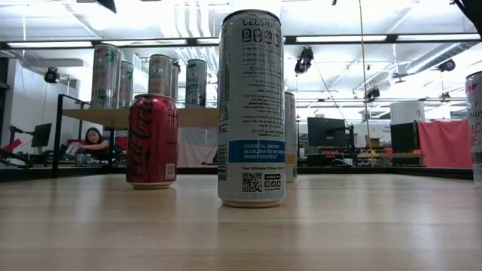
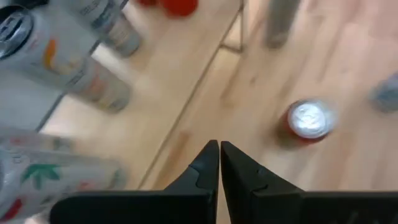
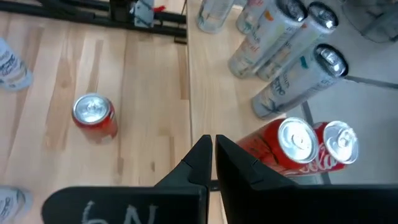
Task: Place canned beverage on shelf
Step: Put the top white pink soda can on the shelf aligned with the other white pink soda can
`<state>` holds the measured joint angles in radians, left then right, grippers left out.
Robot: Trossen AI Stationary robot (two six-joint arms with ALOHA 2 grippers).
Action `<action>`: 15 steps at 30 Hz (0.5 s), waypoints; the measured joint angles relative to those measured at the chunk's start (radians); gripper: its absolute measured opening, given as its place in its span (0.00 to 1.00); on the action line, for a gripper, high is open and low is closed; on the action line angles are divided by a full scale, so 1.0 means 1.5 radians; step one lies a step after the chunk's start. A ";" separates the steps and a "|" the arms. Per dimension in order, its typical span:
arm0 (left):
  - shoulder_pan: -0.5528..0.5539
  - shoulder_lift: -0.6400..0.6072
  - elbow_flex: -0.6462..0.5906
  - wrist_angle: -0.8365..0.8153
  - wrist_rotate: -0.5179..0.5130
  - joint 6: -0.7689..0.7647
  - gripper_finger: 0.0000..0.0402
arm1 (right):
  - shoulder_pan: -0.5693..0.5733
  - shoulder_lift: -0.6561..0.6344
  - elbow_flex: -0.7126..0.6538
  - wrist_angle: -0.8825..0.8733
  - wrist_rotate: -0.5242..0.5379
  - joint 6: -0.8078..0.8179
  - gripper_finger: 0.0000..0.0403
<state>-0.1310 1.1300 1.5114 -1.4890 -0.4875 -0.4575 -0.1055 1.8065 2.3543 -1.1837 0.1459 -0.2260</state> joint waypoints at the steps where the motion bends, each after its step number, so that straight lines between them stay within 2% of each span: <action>1: 0.017 0.008 0.001 -0.035 -0.004 0.003 0.00 | 0.000 0.000 0.000 -0.006 -0.001 -0.001 0.03; 2: 0.035 0.015 -0.001 -0.062 -0.009 0.004 0.00 | 0.000 0.002 0.000 -0.011 -0.001 -0.002 0.03; 15: 0.308 -0.006 -0.079 -0.052 0.016 0.156 0.00 | 0.000 0.004 -0.001 -0.072 -0.016 0.022 0.03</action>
<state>0.3307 1.1214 1.3923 -1.5676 -0.4635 -0.2235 -0.1051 1.8122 2.3535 -1.2912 0.1223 -0.1932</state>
